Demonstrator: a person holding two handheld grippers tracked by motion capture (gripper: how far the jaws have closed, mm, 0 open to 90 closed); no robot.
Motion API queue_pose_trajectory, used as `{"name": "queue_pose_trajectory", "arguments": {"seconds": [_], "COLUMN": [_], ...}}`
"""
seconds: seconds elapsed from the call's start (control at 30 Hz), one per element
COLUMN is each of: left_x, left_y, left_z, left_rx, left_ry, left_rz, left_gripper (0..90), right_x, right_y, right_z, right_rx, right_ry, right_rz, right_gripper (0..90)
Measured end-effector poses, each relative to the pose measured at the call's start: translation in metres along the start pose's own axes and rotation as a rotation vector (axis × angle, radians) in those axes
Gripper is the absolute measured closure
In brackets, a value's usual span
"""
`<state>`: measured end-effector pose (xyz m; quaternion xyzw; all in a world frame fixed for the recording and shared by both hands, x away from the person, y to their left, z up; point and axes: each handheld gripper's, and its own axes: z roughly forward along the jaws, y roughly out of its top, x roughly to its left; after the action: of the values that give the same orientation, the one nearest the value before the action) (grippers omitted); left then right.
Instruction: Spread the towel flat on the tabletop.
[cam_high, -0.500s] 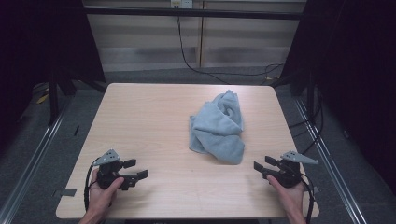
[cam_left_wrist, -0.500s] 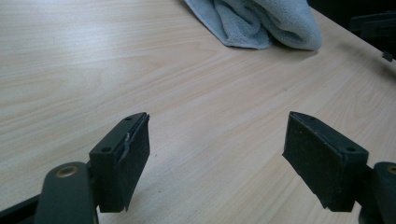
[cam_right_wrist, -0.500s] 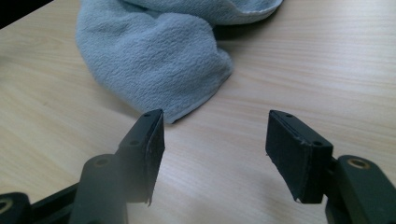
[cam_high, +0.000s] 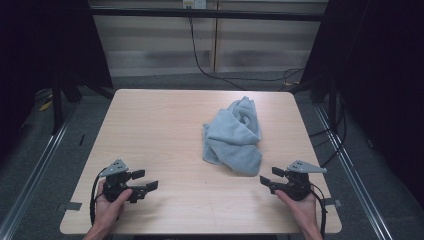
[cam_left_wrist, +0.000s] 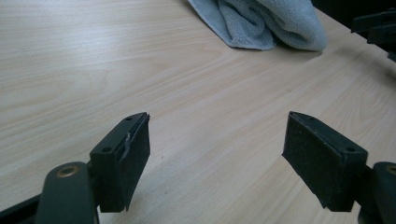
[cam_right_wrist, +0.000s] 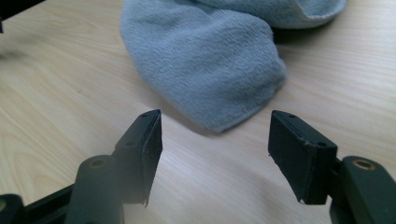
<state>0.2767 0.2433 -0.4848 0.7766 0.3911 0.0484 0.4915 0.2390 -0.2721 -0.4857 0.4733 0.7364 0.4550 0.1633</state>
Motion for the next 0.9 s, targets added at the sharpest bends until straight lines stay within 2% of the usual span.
{"name": "queue_pose_trajectory", "arguments": {"seconds": [0.07, 0.1, 0.13, 0.27, 0.33, 0.37, 0.43, 0.57, 0.77, 0.9], "left_x": [0.001, 0.001, 0.001, 0.0, 0.0, -0.001, -0.001, -0.001, -0.001, -0.001], "left_y": [0.0, -0.001, -0.001, -0.001, -0.001, 0.0, 0.0, 0.001, 0.001, 0.001], "left_z": [0.0, 0.002, 0.003, 0.004, 0.005, 0.005, 0.005, 0.003, 0.003, 0.004], "left_rx": [0.002, 0.005, 0.013, 0.014, 0.017, 0.019, 0.016, 0.009, 0.006, 0.01], "left_ry": [-0.001, 0.01, 0.017, 0.001, -0.004, -0.002, -0.001, 0.004, -0.002, -0.004], "left_rz": [-0.006, -0.008, -0.002, 0.013, 0.016, 0.024, 0.025, 0.032, 0.053, 0.055], "left_gripper": [22.7, 22.8, 23.0, 23.0, 23.0, 23.0, 23.0, 23.0, 22.9, 22.8], "right_x": [0.0, -0.002, -0.004, -0.009, -0.009, -0.014, -0.016, -0.022, -0.034, -0.042], "right_y": [0.002, 0.01, 0.015, 0.033, 0.037, 0.046, 0.053, 0.062, 0.079, 0.091], "right_z": [0.001, 0.008, 0.012, 0.025, 0.028, 0.031, 0.031, 0.037, 0.059, 0.073], "right_rx": [0.007, 0.042, 0.046, 0.059, 0.061, 0.051, 0.037, 0.047, 0.046, 0.055], "right_ry": [0.007, 0.017, 0.021, 0.055, 0.062, 0.103, 0.096, 0.084, 0.104, 0.099], "right_rz": [-0.005, -0.038, -0.041, -0.051, -0.054, -0.039, -0.044, -0.055, -0.049, -0.045], "right_gripper": [36.6, 36.0, 36.0, 33.8, 32.0, 26.0, 25.2, 21.1, 17.1, 17.1]}}
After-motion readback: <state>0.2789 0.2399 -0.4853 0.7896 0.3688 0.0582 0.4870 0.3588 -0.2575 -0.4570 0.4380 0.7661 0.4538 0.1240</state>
